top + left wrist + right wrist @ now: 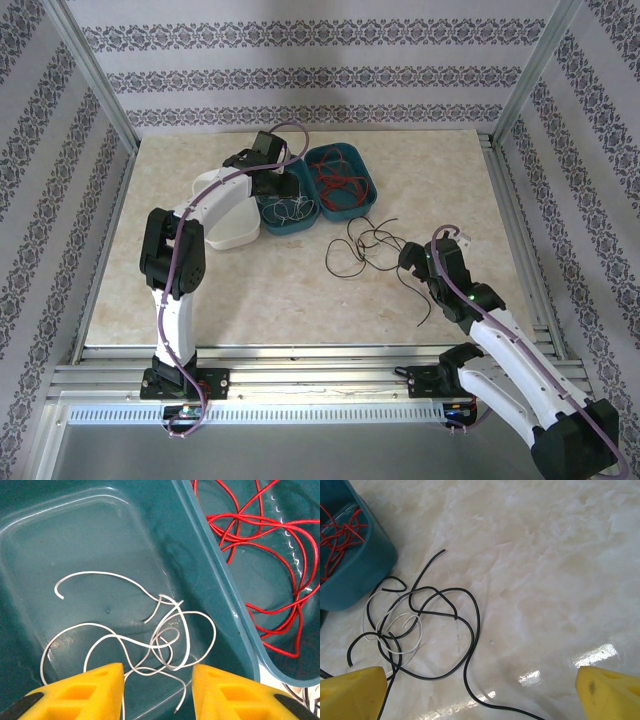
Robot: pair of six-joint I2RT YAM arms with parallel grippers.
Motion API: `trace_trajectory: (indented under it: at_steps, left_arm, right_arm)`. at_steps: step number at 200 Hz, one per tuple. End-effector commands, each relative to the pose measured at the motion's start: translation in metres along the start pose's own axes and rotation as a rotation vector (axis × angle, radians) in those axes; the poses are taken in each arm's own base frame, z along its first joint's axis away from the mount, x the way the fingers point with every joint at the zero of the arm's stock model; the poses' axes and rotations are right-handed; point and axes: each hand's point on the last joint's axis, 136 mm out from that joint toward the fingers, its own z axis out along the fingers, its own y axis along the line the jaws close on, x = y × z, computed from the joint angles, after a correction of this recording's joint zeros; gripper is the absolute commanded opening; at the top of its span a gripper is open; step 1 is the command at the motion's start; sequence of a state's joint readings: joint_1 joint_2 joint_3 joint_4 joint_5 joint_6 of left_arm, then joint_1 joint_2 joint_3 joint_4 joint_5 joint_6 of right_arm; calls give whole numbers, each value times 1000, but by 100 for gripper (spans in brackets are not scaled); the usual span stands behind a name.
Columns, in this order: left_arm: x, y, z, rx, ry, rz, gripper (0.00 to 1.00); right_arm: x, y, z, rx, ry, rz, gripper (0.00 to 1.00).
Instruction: Untangle the cables
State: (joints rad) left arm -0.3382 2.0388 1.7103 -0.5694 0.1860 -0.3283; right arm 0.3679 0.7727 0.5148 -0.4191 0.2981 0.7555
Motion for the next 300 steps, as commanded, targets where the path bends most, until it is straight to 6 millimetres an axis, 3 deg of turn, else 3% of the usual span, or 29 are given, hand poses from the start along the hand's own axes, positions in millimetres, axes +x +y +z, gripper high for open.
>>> trace_trajectory:
  at_steps: [1, 33, 56, 101, 123, 150, 188, 220, 256, 300]
  left_arm:
    - [-11, 1, -21, -12, -27, -1, 42]
    - [-16, -16, -49, 5, -89, 30, 47]
    - [-14, -35, -68, 41, -135, 52, 60]
    - [16, -95, -76, 154, -193, 141, 75]
    - [33, -120, -65, 182, -187, 182, 76]
    - [45, -141, -40, 151, -149, 218, 63]
    - [61, -168, -1, 88, -112, 251, 53]
    - [78, -173, 32, 28, -73, 266, 42]
    - [89, -186, 43, -18, -85, 330, 36]
    - [95, -177, 62, -89, -79, 311, 29]
  right_arm:
    - [-10, 5, -4, -10, -15, 3, 97]
    - [-7, 4, -1, -2, 2, 1, 97]
    - [-4, 6, 4, 2, 23, 3, 96]
    - [-2, 5, 10, 29, 58, 7, 94]
    - [-3, 4, 14, 37, 84, 19, 93]
    - [-4, 0, 17, 45, 105, 39, 93]
    - [-6, -3, 14, 37, 100, 49, 95]
    - [-8, -8, 8, 32, 81, 54, 96]
    - [-10, -13, 4, 33, 66, 67, 97]
    - [-6, -13, 7, 27, 72, 80, 98]
